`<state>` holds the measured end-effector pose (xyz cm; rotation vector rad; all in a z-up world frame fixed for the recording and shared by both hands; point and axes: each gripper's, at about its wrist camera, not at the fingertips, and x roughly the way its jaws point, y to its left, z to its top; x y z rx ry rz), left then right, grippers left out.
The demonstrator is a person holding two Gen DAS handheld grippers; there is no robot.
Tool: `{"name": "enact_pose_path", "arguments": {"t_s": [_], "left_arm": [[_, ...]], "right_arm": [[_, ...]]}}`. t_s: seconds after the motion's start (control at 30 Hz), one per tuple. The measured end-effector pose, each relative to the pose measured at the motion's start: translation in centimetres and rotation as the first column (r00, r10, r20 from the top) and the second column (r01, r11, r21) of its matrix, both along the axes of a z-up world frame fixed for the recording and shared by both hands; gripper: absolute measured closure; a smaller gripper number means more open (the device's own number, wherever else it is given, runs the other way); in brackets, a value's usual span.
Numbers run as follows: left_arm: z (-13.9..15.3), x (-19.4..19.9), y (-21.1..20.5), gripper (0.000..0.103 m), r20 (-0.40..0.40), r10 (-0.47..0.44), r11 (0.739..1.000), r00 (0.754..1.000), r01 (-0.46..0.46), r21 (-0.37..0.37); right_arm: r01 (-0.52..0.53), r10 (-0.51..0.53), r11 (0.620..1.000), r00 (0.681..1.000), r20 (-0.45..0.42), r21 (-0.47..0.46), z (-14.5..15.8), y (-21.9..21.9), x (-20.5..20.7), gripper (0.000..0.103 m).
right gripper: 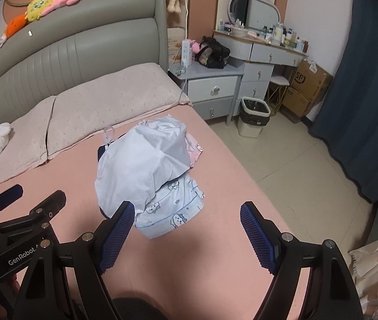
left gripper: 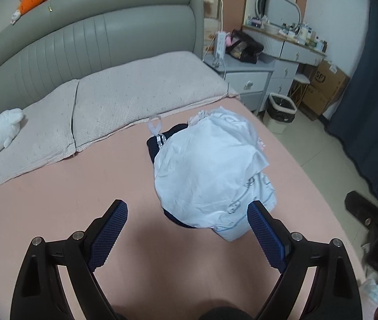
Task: Fold clothes
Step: 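Lower both grippers onto the white shirt and close them on its fabric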
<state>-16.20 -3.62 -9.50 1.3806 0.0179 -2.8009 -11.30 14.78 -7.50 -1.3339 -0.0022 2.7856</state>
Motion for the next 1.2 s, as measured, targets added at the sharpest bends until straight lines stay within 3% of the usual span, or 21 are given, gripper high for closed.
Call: {"name": "enact_pose_path", "arguments": {"t_s": [0.1,0.17,0.37,0.6,0.73,1.0,1.2], "left_arm": [[-1.5,-2.0,-0.2,0.011,-0.024,-0.001,1.000,1.000,0.000,-0.026],[-2.5,-3.0,-0.6,0.011,-0.057,-0.011,1.000,0.998,0.013,0.027],[-6.4,-6.8,-0.8,0.011,-0.061,-0.026,0.996,0.998,0.030,0.082],[-11.9,-10.1,-1.7,0.011,0.047,-0.014,0.981,0.999,0.005,0.194],[-13.8,-11.2,-2.2,0.011,0.063,-0.002,0.967,0.998,-0.014,0.254],[-16.0,-14.1,-2.9,0.011,0.106,0.041,0.959,0.994,-0.069,0.274],[-18.0,-15.7,-2.2,0.008,0.167,0.034,0.948,0.985,-0.085,0.306]], "right_arm": [[0.008,-0.008,0.999,1.000,0.009,-0.032,-2.0,0.7,-2.5,0.022],[0.003,-0.003,0.999,1.000,0.010,-0.041,-3.4,0.9,-4.2,0.022],[-0.076,0.079,0.994,0.997,0.026,-0.077,-7.7,0.6,-8.4,0.022],[-0.214,0.216,0.976,0.975,0.047,-0.047,-11.7,-1.1,-12.6,0.022],[-0.234,0.239,0.969,0.968,0.069,-0.081,-13.6,-1.3,-15.2,0.022],[-0.240,0.251,0.963,0.964,0.085,-0.123,-15.8,-1.8,-19.5,0.022],[-0.232,0.268,0.946,0.952,0.145,-0.228,-18.3,-1.3,-21.4,0.022]]}}
